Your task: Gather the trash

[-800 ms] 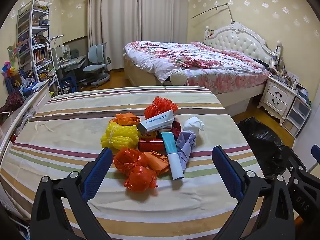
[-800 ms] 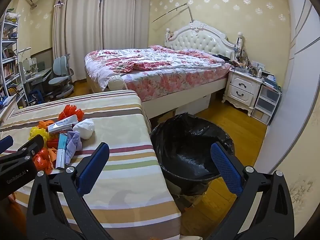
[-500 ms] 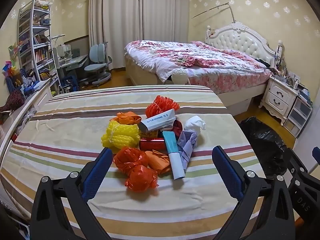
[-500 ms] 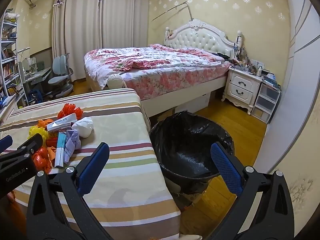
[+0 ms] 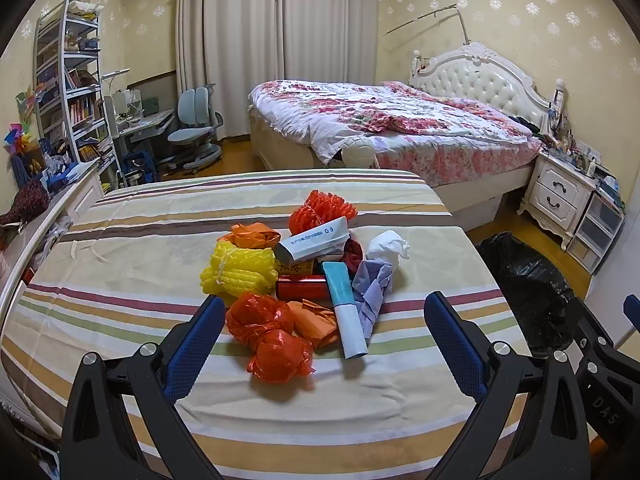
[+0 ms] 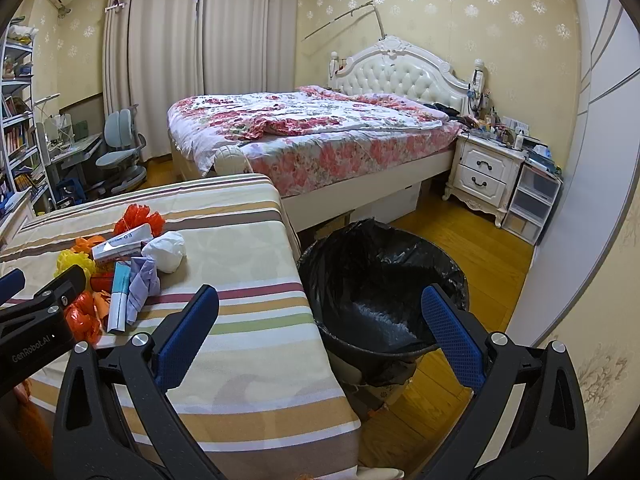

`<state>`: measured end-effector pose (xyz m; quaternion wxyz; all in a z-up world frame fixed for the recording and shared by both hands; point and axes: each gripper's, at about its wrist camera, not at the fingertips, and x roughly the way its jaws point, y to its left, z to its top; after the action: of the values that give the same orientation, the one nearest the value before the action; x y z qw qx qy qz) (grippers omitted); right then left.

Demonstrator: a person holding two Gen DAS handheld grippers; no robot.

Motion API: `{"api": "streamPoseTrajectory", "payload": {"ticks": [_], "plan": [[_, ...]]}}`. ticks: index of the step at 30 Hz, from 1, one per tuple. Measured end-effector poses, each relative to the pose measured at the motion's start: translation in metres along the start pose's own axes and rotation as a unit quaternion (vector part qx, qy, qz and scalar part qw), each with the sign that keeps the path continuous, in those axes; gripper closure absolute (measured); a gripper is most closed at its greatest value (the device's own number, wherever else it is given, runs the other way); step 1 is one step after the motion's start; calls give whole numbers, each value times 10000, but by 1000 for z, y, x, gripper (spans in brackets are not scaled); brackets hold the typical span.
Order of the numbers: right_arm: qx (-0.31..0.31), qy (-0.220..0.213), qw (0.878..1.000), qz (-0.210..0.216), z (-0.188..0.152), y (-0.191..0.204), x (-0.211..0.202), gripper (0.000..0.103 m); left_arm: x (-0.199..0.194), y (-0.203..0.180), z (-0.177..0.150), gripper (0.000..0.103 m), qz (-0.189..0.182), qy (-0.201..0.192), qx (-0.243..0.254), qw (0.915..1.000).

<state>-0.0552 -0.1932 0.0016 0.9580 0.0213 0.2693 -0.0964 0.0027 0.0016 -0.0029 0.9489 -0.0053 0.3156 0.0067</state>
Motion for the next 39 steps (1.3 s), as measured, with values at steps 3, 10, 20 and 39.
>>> {"api": "streamPoseTrajectory", "payload": {"ticks": [3, 10, 20, 39], "plan": [[2, 5, 10000, 6, 1, 0, 0, 4, 0, 0, 0, 6, 0, -1, -6, 10000], [1, 23, 10000, 13, 1, 0, 1, 4, 0, -1, 0, 6, 9, 3, 3, 10000], [10, 35, 10000, 12, 1, 0, 1, 4, -1, -2, 0, 6, 18, 9, 6, 10000], [21, 62, 10000, 15, -1, -2, 3, 4, 5, -10, -6, 6, 1, 40, 43, 10000]]}}
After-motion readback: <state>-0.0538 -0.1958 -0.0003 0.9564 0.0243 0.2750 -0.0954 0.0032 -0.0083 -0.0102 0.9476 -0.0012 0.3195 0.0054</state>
